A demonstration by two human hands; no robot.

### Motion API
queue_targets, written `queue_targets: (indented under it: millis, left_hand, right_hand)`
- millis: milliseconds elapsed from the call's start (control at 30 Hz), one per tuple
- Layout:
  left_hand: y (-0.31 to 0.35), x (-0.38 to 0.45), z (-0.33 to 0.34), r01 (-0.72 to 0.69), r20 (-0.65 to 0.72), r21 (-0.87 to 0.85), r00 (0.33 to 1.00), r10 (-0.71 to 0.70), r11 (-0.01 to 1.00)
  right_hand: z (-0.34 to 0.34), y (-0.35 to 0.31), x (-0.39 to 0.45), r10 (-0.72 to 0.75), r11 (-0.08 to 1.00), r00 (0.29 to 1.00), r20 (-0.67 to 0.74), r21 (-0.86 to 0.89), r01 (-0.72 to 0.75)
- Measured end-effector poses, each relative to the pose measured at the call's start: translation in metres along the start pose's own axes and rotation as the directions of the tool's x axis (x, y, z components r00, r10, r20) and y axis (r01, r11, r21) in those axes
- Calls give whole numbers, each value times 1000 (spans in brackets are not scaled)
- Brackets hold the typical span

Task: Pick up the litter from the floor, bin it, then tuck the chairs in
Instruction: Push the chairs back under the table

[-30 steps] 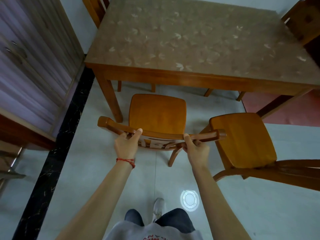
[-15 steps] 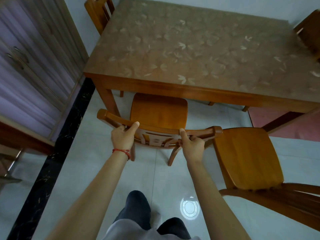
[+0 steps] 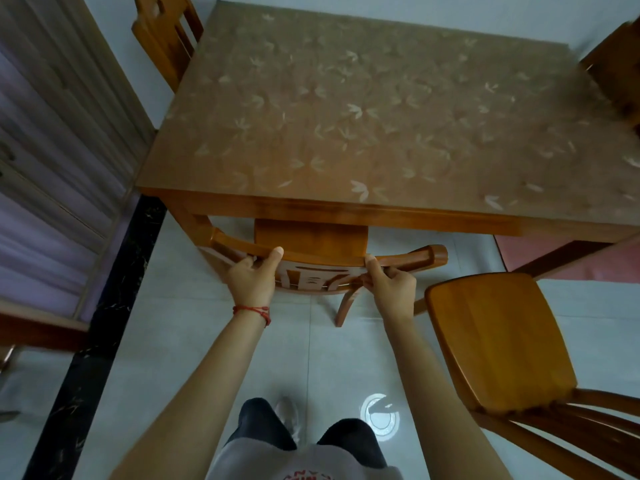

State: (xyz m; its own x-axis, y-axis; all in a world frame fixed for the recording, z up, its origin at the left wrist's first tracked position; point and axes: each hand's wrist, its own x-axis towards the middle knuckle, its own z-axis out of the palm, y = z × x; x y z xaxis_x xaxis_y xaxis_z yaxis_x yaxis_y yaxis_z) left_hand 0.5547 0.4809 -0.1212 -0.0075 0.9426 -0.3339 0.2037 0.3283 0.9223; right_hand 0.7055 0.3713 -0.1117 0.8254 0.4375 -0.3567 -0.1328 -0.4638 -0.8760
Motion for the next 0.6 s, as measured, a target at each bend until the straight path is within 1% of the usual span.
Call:
queue_targets:
  millis: [267, 433, 600]
  left_hand:
    - [19, 35, 22, 9, 4, -58, 1000, -8, 998]
    - [25, 49, 37, 14, 7, -40, 1000, -14, 999]
    - [33, 58, 50, 18, -12, -33, 1000, -19, 999]
  right_hand:
    - [13, -21, 38, -15, 1000, 1000, 15, -2, 15]
    - [15, -31, 59, -12, 1000, 999, 47, -6, 12]
    - [16, -40, 77, -35, 999, 999, 36, 1, 35]
